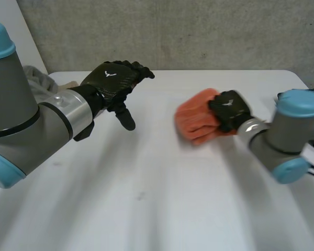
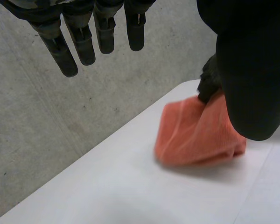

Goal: Fold the laundry.

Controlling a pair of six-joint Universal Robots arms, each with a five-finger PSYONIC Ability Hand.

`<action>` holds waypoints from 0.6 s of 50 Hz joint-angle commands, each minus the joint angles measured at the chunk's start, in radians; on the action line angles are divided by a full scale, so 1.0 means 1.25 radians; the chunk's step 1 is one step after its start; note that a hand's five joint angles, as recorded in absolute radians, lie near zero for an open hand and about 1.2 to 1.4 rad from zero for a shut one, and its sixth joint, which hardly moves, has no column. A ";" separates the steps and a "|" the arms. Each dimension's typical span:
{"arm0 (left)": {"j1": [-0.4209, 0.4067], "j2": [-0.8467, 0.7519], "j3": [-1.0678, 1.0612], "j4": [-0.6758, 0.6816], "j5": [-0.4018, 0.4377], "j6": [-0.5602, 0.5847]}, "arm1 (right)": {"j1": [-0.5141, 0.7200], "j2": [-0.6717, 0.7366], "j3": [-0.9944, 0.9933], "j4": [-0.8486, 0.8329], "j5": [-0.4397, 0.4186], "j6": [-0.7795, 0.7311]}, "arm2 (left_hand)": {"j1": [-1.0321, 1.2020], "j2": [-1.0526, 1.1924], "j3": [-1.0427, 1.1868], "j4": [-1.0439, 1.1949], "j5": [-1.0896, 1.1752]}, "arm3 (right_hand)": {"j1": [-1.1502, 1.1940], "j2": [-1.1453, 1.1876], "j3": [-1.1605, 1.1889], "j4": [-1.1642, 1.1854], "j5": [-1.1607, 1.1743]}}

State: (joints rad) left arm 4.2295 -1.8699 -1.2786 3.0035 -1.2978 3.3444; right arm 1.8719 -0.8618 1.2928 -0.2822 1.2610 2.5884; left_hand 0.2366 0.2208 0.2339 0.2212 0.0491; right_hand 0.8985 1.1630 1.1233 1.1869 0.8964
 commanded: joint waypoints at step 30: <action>-0.009 0.001 -0.010 0.005 0.016 -0.065 | -0.511 0.114 -0.391 -0.336 -0.332 0.393 | -0.004 0.008 -0.002 0.008 0.006 | 0.398 0.187 0.218 0.168 0.260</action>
State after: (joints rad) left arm 4.2192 -1.8683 -1.2832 3.0069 -1.2797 3.2597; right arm 1.3358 -0.8213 0.8754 -0.6676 0.9029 3.0129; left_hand 0.2367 0.2208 0.2339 0.2212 0.0491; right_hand 0.9090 1.1630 1.1378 1.1874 0.9127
